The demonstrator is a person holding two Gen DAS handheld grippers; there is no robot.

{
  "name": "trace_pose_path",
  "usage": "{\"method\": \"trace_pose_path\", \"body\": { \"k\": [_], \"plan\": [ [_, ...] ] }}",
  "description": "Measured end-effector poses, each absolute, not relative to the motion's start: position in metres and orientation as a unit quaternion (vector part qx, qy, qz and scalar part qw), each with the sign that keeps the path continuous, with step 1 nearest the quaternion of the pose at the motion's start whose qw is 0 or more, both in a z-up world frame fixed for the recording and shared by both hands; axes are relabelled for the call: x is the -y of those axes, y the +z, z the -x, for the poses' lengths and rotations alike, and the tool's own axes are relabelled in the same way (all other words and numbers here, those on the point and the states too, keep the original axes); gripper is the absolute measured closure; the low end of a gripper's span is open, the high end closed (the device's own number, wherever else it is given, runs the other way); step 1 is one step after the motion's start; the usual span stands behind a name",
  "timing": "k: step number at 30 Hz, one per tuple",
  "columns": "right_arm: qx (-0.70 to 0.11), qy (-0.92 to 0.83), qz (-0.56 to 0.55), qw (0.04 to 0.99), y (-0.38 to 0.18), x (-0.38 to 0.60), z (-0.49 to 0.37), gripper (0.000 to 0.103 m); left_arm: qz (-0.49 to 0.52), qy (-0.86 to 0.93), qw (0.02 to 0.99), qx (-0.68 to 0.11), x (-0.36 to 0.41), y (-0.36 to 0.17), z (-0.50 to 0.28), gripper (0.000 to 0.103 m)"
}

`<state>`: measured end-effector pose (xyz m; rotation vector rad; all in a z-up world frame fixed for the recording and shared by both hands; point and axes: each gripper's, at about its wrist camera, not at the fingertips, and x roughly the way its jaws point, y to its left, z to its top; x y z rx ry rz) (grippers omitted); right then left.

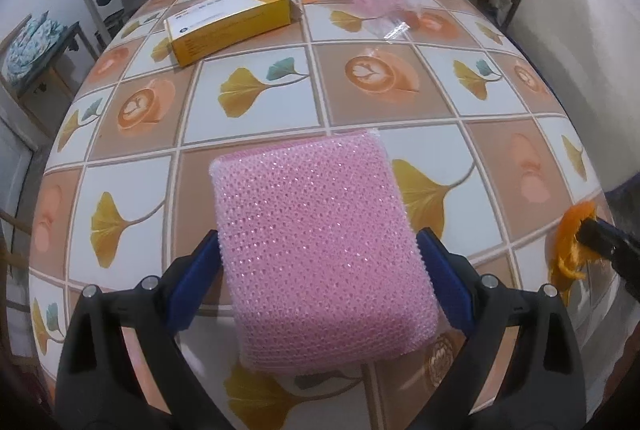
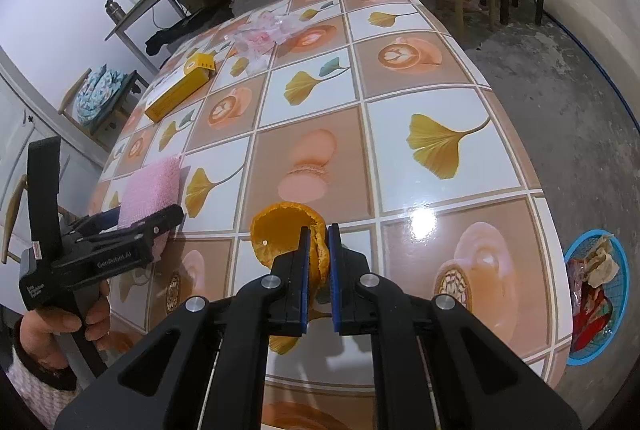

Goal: Collect trash
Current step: 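Grasp the pink mesh sponge with the left gripper while the right gripper holds the peel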

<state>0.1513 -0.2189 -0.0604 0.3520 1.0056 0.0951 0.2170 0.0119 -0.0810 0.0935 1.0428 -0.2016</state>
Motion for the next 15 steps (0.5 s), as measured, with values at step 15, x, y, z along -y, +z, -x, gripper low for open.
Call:
{"method": "trace_pose_path", "body": {
  "k": [15],
  "plan": [
    [-0.479, 0.044, -0.168, 0.86, -0.061, 0.22, -0.152, 0.094, -0.074, -0.113, 0.871, -0.472, -0.001, -0.072, -0.2, 0.012]
  ]
}}
